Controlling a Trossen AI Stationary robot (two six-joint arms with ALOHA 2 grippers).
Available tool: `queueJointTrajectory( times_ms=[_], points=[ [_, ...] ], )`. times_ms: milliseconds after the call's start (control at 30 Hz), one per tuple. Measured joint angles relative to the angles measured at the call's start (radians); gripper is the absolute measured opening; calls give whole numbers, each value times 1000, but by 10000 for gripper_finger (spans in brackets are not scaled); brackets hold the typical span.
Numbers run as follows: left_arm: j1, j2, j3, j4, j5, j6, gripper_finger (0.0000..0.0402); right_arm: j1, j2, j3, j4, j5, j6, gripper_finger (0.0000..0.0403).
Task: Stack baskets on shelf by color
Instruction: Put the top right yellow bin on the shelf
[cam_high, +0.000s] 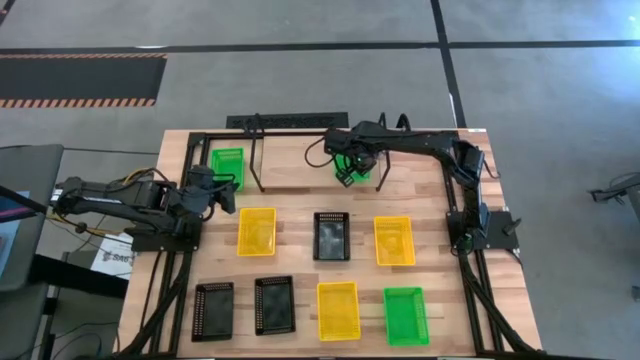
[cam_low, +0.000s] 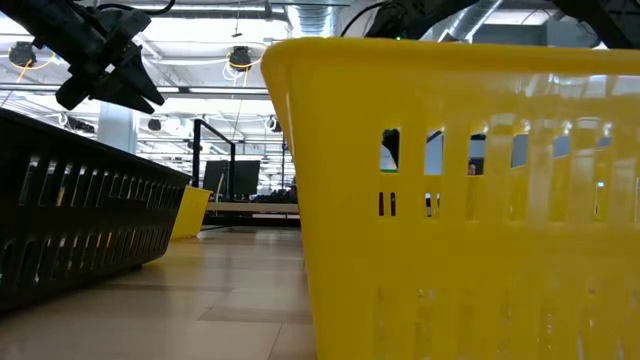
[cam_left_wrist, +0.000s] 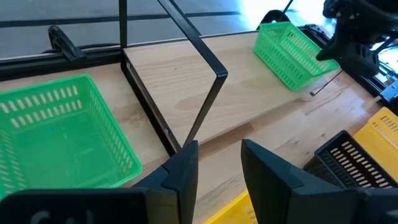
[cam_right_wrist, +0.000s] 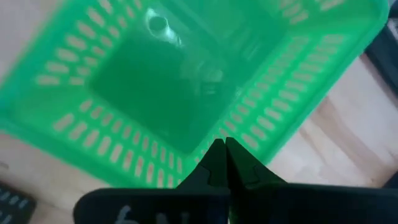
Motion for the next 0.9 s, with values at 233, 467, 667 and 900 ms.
queueJointTrajectory(
  times_ms=[233, 467, 667, 900],
  points=[
    [0, 0, 0, -1, 0, -1, 110, 10, -1, 147, -56, 7, -26, 0],
    [0, 0, 0, -2, 0, -1, 110, 91, -2, 451, -335, -2, -15, 0],
    [0, 0, 0, -5, 0, -1, 110, 231, -109, 555, -333, -71, 60, 0],
    [0, 0, 0, -14, 35, 1, 110, 450, -229, 529, -334, 15, 344, 0]
  ],
)
